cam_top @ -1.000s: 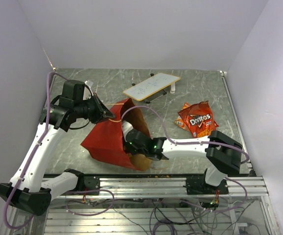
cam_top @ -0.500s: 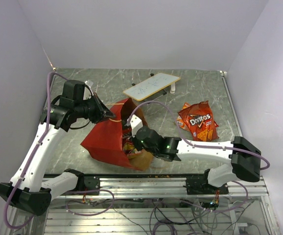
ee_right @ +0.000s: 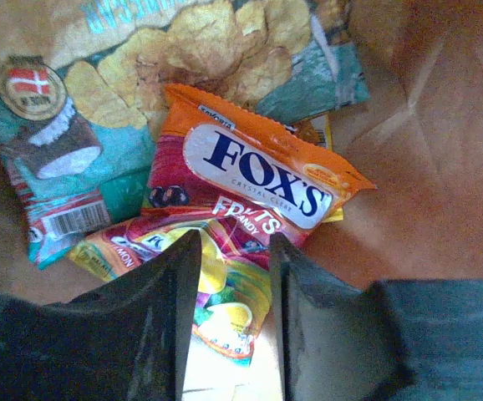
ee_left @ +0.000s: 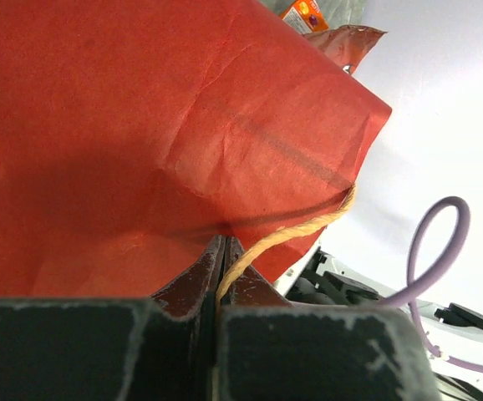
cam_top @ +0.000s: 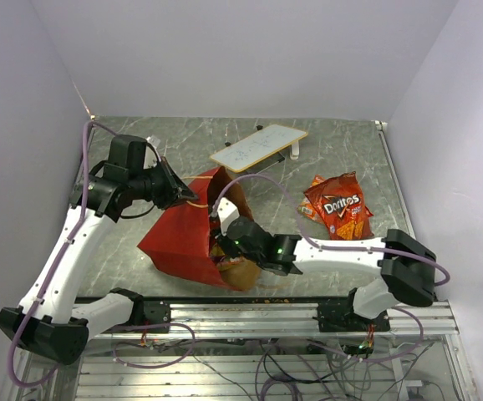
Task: Take the snacks out of the paper bag
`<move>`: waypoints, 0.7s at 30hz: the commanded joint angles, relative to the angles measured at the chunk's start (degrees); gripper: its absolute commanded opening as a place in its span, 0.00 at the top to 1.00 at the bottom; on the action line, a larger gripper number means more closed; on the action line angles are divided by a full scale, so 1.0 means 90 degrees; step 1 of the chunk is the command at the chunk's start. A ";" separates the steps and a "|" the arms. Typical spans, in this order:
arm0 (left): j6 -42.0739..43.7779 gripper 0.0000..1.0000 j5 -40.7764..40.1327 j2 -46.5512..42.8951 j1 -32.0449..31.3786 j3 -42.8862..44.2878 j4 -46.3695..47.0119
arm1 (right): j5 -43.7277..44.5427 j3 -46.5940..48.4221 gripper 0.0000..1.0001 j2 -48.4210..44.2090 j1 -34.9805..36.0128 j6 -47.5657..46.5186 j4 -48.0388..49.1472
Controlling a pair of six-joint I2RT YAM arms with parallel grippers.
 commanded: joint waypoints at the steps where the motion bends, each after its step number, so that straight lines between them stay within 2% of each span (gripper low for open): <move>1: 0.0116 0.93 0.0114 0.0115 0.0049 0.0237 0.0002 | 0.0008 0.0345 0.56 0.0491 -0.0030 0.0146 0.0473; 8: 0.0165 0.93 0.0027 0.0035 0.0057 0.0273 -0.0132 | -0.0201 0.0624 0.21 0.1234 -0.0106 0.0582 0.0932; 13: 0.0208 0.93 0.0016 0.0029 0.0068 0.0341 -0.0200 | 0.0324 0.0809 0.09 0.1802 -0.0149 0.0738 0.0796; 16: 0.0295 0.93 -0.0067 0.0043 0.0076 0.0415 -0.0357 | 0.0552 0.0764 0.09 0.1938 -0.0285 0.0911 0.0798; 18: 0.0315 0.93 -0.0119 0.0033 0.0078 0.0404 -0.0365 | 0.0408 0.0668 0.12 0.1948 -0.0468 0.1026 0.0853; 20: 0.0292 0.93 -0.0100 0.0041 0.0088 0.0357 -0.0291 | 0.0126 0.0513 0.22 0.1889 -0.0694 0.1107 0.1051; 21: 0.0286 0.93 -0.0081 0.0061 0.0088 0.0349 -0.0276 | 0.0002 0.0451 0.31 0.1842 -0.0796 0.1137 0.1125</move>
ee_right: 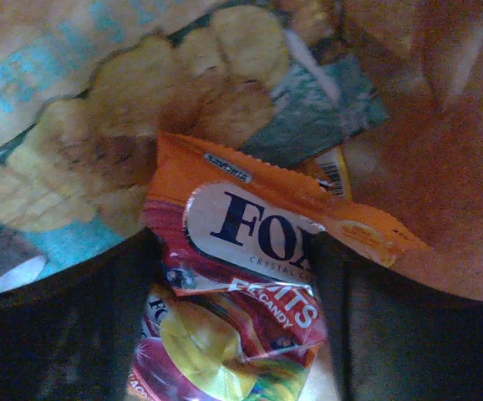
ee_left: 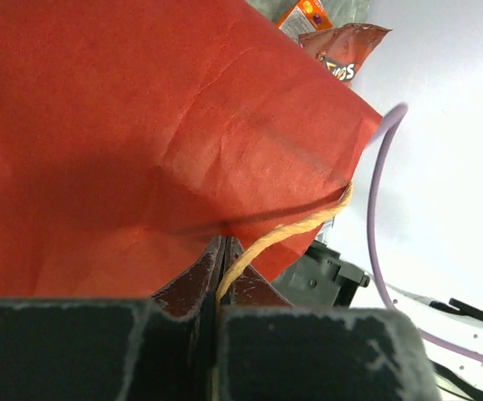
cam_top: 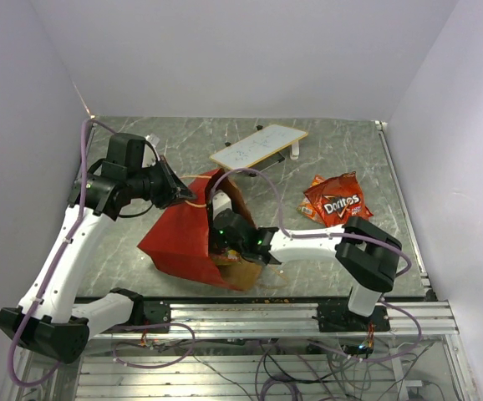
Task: Take the snacks out of the paper bag
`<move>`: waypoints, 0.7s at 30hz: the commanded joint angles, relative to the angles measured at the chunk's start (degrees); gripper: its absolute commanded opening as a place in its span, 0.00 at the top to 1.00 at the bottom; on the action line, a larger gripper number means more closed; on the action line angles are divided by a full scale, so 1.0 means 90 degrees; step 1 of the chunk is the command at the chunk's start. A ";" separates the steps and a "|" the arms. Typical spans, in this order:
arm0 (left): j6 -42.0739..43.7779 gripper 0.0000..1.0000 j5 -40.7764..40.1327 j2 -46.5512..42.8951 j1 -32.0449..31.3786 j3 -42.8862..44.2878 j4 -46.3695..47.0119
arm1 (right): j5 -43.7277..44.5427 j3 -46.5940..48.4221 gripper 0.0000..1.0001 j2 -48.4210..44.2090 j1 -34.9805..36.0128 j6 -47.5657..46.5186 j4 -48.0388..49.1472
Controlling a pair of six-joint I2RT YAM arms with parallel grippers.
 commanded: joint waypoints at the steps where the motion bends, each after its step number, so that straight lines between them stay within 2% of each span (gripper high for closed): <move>1: 0.0106 0.93 -0.0043 0.0000 0.0054 0.0141 -0.0055 | -0.0151 -0.0287 0.40 -0.0012 -0.0518 0.0308 0.0340; 5: 0.0137 0.93 -0.0075 -0.0004 0.0063 0.0206 -0.0186 | -0.0207 -0.0374 0.66 -0.0223 -0.0643 0.0197 0.0321; 10: 0.0132 0.93 -0.0093 -0.0059 0.0073 0.0086 -0.0156 | -0.0366 -0.0543 0.88 -0.0672 -0.0649 0.0169 0.0277; 15: 0.0153 0.93 -0.0021 0.0064 0.0083 0.0182 -0.0106 | -0.0728 -0.0670 0.98 -0.1167 -0.0606 -0.0030 0.0289; 21: 0.0224 0.93 0.0027 0.0148 0.0092 0.0266 -0.0072 | -0.1295 -0.0750 1.00 -0.2096 -0.0480 -0.0286 0.0112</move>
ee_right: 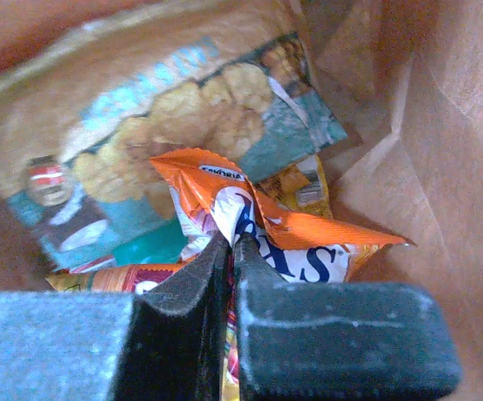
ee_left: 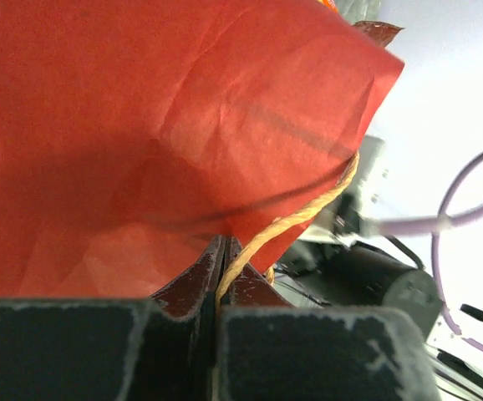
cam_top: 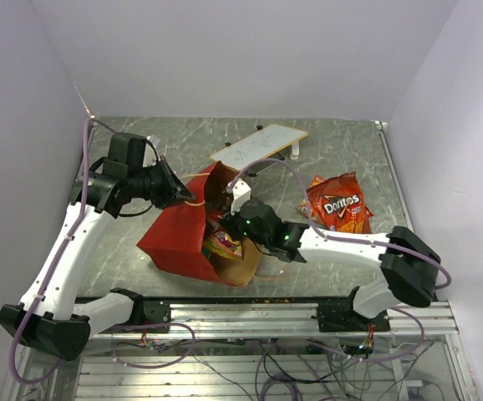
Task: Take the snacks out of the paper bag
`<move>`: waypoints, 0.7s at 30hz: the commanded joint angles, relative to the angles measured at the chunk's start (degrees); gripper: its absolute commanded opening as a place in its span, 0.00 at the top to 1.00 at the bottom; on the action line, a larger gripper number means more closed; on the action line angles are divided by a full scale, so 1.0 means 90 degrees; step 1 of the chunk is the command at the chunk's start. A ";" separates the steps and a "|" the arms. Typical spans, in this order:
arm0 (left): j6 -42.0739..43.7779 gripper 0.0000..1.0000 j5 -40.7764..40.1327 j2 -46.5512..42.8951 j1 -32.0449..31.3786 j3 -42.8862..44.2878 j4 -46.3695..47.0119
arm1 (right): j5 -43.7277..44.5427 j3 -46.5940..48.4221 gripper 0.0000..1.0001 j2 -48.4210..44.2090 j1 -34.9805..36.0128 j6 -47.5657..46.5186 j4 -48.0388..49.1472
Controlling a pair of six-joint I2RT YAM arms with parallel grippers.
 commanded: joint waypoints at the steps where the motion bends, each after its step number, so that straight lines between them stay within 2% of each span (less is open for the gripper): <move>1: 0.0192 0.93 0.0061 0.0095 0.0069 0.0224 0.0062 | -0.0468 -0.0058 1.00 -0.0808 0.0097 -0.0241 -0.0035; 7: 0.0169 0.93 0.0079 0.0216 0.0079 0.0379 0.0235 | -0.0616 -0.0074 1.00 -0.1788 0.0099 -0.0509 -0.0537; 12: 0.0169 0.93 0.0134 0.0254 0.0087 0.0429 0.0327 | -0.0213 0.0641 1.00 -0.2388 0.0098 -0.0999 -0.1739; 17: 0.0269 0.93 0.0192 0.0354 0.0088 0.0526 0.0246 | 0.0682 0.1261 1.00 -0.2942 0.0103 -0.1133 -0.2494; 21: 0.0294 0.93 0.0274 0.0296 0.0088 0.0518 0.0339 | 0.1899 0.1777 1.00 -0.3072 0.0098 -0.0955 -0.2997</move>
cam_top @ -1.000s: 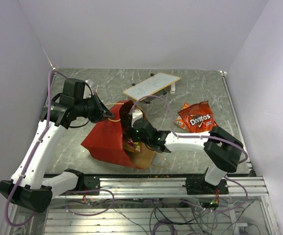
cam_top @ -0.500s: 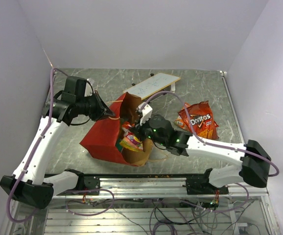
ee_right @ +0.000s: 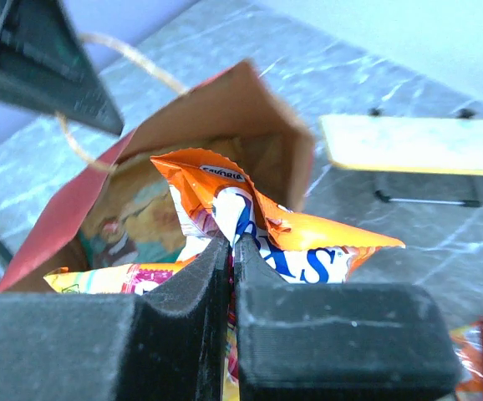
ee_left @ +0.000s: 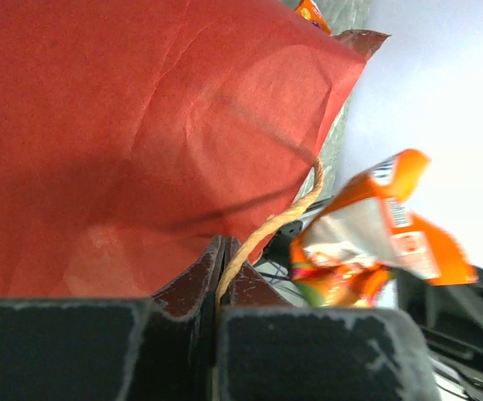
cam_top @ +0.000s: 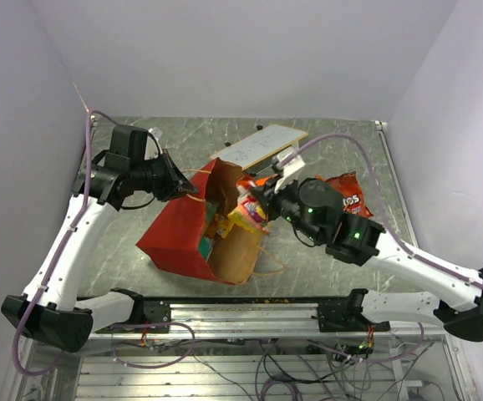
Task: Take the snacks out of the paper bag
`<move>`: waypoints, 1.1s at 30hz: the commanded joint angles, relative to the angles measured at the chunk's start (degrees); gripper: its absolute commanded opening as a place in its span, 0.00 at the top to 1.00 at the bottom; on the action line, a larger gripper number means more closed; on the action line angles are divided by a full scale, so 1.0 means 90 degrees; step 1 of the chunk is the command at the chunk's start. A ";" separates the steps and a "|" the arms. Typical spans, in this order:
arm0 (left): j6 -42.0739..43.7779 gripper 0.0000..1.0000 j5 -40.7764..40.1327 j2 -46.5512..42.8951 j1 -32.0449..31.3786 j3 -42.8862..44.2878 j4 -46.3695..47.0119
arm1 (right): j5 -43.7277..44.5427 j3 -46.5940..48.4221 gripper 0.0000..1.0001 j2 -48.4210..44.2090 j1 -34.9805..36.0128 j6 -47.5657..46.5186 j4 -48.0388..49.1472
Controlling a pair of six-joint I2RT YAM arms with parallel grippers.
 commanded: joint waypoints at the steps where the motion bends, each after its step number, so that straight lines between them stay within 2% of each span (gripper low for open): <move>1: 0.0183 0.93 0.0257 -0.0052 0.0057 0.0206 0.0166 | 0.1905 0.0697 1.00 -0.0175 0.0006 0.0196 -0.0780; 7: 0.0370 0.93 0.0314 -0.0163 0.0057 0.0125 -0.0048 | 0.3997 0.1220 1.00 0.0183 -0.0251 0.1278 -0.2368; 10: 0.0390 0.93 0.0392 -0.0267 0.0057 0.0069 -0.0073 | 0.4119 0.1463 1.00 0.0586 -0.0965 0.1983 -0.3386; 12: 0.0408 0.93 0.0467 -0.0325 0.0057 0.0038 -0.0094 | 0.3987 0.1437 1.00 0.0754 -0.1477 0.2045 -0.3610; 18: 0.0403 0.93 0.0813 -0.0510 0.0057 -0.0110 0.0065 | 0.3657 0.1073 1.00 0.1098 -0.3300 0.1750 -0.3262; 24: 0.0713 0.93 0.1005 -0.0675 0.0050 -0.0284 0.0077 | 0.2540 0.0441 1.00 0.1610 -0.5187 0.1315 -0.2000; 28: 0.0528 0.93 0.1271 -0.0802 0.0049 -0.0611 0.0299 | 0.1695 0.0251 1.00 0.2162 -0.5797 0.1147 -0.1367; 33: 0.0710 0.93 0.1058 -0.0871 0.0047 -0.0444 0.0022 | 0.0908 0.0339 1.00 0.2828 -0.5980 0.0752 -0.0743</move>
